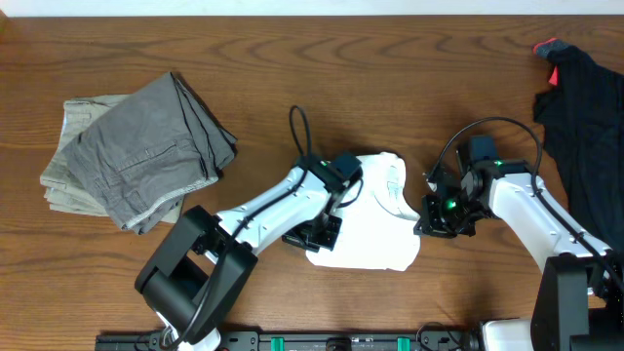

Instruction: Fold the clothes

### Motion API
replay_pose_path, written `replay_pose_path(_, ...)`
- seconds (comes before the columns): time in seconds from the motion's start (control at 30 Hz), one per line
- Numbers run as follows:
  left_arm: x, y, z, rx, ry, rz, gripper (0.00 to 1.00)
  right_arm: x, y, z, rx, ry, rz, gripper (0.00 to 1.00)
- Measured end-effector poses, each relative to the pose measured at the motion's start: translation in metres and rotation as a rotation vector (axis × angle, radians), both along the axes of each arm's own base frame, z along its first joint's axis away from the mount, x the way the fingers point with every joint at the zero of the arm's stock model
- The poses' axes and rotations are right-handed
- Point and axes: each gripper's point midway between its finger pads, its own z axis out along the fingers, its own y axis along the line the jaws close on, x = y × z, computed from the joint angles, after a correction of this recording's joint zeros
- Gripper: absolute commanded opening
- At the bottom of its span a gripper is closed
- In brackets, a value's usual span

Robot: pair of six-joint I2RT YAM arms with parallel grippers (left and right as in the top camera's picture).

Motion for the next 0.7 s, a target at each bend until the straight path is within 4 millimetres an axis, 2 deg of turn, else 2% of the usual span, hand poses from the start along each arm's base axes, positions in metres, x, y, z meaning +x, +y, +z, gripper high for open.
replay_pose_path(0.07, 0.004, 0.006, 0.000, 0.007, 0.001, 0.015, 0.27, 0.000, -0.001, -0.001, -0.007, 0.000, 0.000, 0.04)
replay_pose_path(0.1, 0.004, 0.010, 0.001, 0.021, 0.005, 0.019, 0.30, 0.000, -0.004, -0.002, -0.023, -0.002, 0.001, 0.11)
replay_pose_path(0.13, 0.004, 0.016, 0.001, 0.039, 0.010, 0.029, 0.31, 0.001, -0.008, -0.003, -0.042, -0.002, -0.004, 0.18)
replay_pose_path(0.23, 0.006, 0.027, 0.003, 0.062, 0.021, 0.058, 0.32, 0.002, -0.015, -0.005, -0.081, -0.006, -0.008, 0.23)
replay_pose_path(0.33, 0.001, 0.035, 0.008, 0.086, 0.045, 0.068, 0.31, 0.002, -0.018, -0.006, -0.096, -0.007, -0.007, 0.22)
replay_pose_path(0.43, 0.006, 0.036, 0.015, 0.066, 0.019, 0.075, 0.36, 0.006, -0.016, -0.003, -0.078, -0.018, -0.008, 0.22)
replay_pose_path(0.5, 0.019, 0.032, 0.021, 0.021, -0.036, 0.085, 0.38, 0.014, -0.014, 0.003, -0.047, -0.044, -0.009, 0.23)
replay_pose_path(0.53, 0.029, 0.028, 0.025, -0.008, -0.076, 0.093, 0.43, 0.020, -0.011, 0.008, -0.023, -0.066, -0.007, 0.25)
replay_pose_path(0.6, 0.053, 0.018, 0.034, -0.083, -0.176, 0.104, 0.49, 0.034, -0.006, 0.019, 0.019, -0.117, -0.003, 0.31)
replay_pose_path(0.7, 0.098, 0.003, 0.050, -0.202, -0.345, 0.136, 0.61, 0.065, 0.002, 0.042, 0.067, -0.235, -0.002, 0.31)
